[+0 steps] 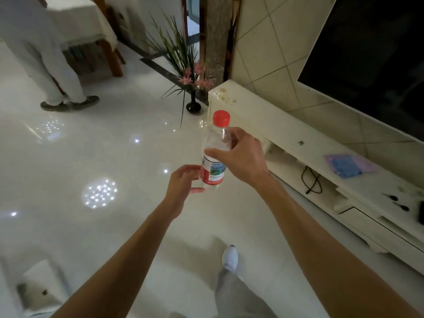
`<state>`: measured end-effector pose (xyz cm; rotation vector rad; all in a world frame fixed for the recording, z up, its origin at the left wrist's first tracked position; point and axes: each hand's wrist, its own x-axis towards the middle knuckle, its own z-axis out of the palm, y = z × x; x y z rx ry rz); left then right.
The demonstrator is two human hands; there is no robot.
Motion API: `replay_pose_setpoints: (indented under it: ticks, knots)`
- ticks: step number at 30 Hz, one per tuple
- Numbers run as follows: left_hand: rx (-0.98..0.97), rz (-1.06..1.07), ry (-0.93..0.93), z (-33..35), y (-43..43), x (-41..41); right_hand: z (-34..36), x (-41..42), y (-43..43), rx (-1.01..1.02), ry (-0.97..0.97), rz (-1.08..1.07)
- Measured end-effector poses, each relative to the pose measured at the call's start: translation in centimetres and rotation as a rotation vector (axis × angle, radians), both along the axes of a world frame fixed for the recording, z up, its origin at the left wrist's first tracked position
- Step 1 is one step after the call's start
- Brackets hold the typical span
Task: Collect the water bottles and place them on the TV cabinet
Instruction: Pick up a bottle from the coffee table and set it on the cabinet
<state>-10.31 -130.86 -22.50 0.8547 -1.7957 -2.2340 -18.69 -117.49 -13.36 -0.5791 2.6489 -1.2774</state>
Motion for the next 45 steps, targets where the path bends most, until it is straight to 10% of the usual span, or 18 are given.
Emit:
replay_pose_setpoints:
  ticks: [45]
  knots:
    - [0.152, -0.339, -0.075, -2.4, -17.6, -70.1, -2.2, -66.3, -15.5, 0.009, -0.005, -0.296]
